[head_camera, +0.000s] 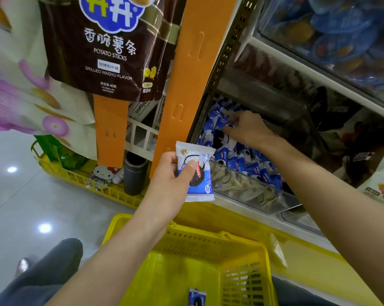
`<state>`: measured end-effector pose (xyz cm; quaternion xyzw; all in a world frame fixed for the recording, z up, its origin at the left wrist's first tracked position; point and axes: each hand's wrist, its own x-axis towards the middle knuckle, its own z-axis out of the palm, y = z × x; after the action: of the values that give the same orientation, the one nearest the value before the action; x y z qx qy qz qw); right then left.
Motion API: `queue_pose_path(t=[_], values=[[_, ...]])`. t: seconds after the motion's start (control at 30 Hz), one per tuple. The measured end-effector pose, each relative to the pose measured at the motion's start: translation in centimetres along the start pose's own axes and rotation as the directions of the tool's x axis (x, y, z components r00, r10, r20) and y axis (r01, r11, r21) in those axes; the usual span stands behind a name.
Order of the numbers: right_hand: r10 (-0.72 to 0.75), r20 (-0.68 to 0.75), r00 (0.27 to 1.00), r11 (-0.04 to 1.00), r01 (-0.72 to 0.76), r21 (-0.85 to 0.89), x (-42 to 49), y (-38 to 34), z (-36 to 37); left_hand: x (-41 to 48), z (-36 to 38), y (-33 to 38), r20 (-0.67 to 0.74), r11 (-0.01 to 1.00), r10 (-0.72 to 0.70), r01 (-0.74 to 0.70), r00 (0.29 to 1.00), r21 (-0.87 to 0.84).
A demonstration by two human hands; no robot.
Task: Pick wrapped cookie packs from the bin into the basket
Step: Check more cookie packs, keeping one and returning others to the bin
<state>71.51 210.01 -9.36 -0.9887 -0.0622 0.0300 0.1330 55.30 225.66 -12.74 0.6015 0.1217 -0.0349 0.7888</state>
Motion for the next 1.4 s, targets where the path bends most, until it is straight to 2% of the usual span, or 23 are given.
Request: queue_pose_path(t=[0.07, 0.17, 0.3, 0.47, 0.53, 0.6, 0.67, 0.77, 0.87, 0.97, 1.1, 1.17, 1.33, 1.4], values=[[0.033, -0.029, 0.999, 0.998, -0.032, 0.051, 0.4, -0.8, 0.4, 0.0, 0.0, 0.0, -0.002, 1.0, -0.001, 0.001, 1.0, 0.001], [0.081, 0.028, 0.996, 0.983, -0.084, 0.161, 1.0, -1.6, 1.2, 0.1, 0.0, 0.0, -0.009, 1.0, -0.008, 0.008, 1.0, -0.004], [0.115, 0.181, 0.977, 0.992, -0.123, 0.033, 0.8, -1.6, 1.8, 0.2, -0.1, 0.1, -0.019, 1.0, -0.005, 0.005, 1.0, -0.008], [0.128, 0.178, 0.976, 0.989, -0.139, 0.046, 0.1, -1.6, 1.8, 0.3, -0.1, 0.0, -0.017, 1.0, -0.003, 0.002, 1.0, -0.021], [0.092, 0.104, 0.99, 0.991, -0.101, 0.087, -0.9, -1.5, 1.8, 0.2, -0.1, -0.1, -0.013, 1.0, -0.01, 0.01, 1.0, -0.025], [-0.004, -0.083, 0.997, 0.981, 0.02, 0.195, -2.9, -1.5, 1.7, 0.1, 0.0, -0.2, 0.002, 0.999, -0.031, 0.031, 1.0, -0.023], [-0.082, -0.273, 0.959, 0.932, 0.17, 0.319, -5.6, -1.8, 1.4, -0.1, 0.2, -0.5, 0.031, 0.999, -0.05, 0.05, 0.998, -0.018], [-0.184, -0.398, 0.899, 0.845, 0.352, 0.403, -10.3, -2.0, 1.5, -0.4, 0.7, -1.3, 0.071, 0.996, -0.076, 0.072, 0.995, 0.058], [-0.202, -0.316, 0.927, 0.814, 0.338, 0.472, -14.2, -1.4, 2.6, -0.8, 1.3, -2.1, 0.113, 0.994, -0.083, 0.074, 0.99, 0.082], [-0.105, -0.135, 0.985, 0.776, 0.166, 0.608, -16.0, 0.1, 4.2, -1.2, 2.2, -2.8, 0.185, 0.994, -0.086, 0.072, 0.979, 0.083], [0.003, 0.051, 0.999, 0.613, -0.042, 0.789, -17.0, 2.1, 5.5, -1.5, 3.0, -4.3, 0.233, 0.992, -0.067, 0.04, 0.97, 0.12], [0.032, 0.105, 0.994, 0.553, -0.105, 0.826, -17.4, 2.9, 6.0, -1.7, 3.3, -5.0, 0.238, 0.989, -0.064, 0.029, 0.969, 0.146], [0.018, 0.113, 0.993, 0.562, -0.103, 0.82, -18.4, 4.2, 7.2, -1.3, 3.6, -6.7, 0.219, 0.952, -0.02, -0.049, 0.975, 0.302], [-0.008, 0.044, 0.999, 0.68, -0.027, 0.732, -18.8, 4.5, 7.5, -1.1, 3.8, -7.4, 0.196, 0.948, -0.045, -0.021, 0.98, 0.318]])
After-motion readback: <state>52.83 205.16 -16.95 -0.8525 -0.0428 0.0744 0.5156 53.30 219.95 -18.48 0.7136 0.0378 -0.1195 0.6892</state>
